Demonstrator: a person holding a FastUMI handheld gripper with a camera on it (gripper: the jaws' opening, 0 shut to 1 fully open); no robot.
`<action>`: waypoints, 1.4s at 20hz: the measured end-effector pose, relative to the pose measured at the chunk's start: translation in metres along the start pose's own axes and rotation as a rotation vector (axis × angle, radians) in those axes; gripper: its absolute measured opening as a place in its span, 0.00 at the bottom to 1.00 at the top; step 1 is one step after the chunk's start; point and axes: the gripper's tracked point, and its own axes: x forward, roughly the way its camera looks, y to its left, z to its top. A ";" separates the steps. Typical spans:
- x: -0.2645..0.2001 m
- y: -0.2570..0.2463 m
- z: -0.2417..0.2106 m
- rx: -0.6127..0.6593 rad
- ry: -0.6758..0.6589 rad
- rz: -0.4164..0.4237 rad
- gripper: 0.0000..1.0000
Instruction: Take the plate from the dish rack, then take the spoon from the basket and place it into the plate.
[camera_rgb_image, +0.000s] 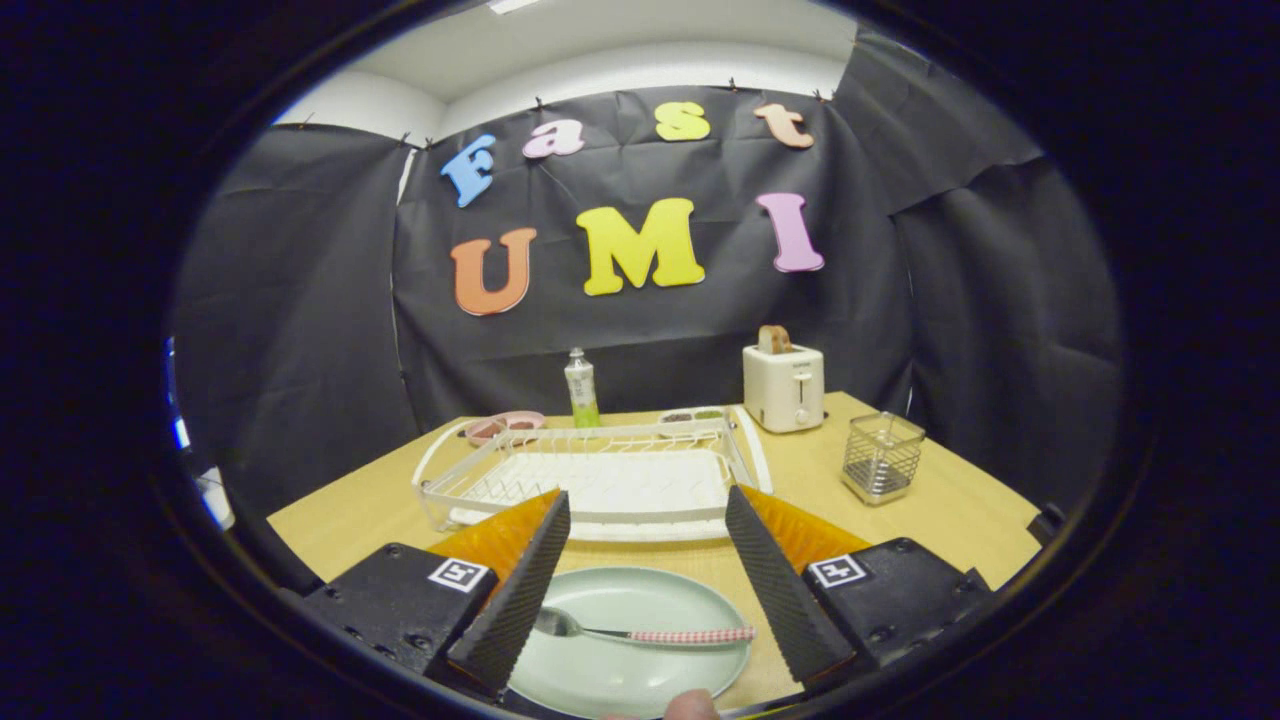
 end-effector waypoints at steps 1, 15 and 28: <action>-0.003 -0.001 0.004 -0.017 -0.017 -0.007 1.00; -0.095 -0.014 0.036 -0.099 -0.234 -0.120 1.00; -0.124 -0.010 0.013 0.004 -0.178 -0.094 1.00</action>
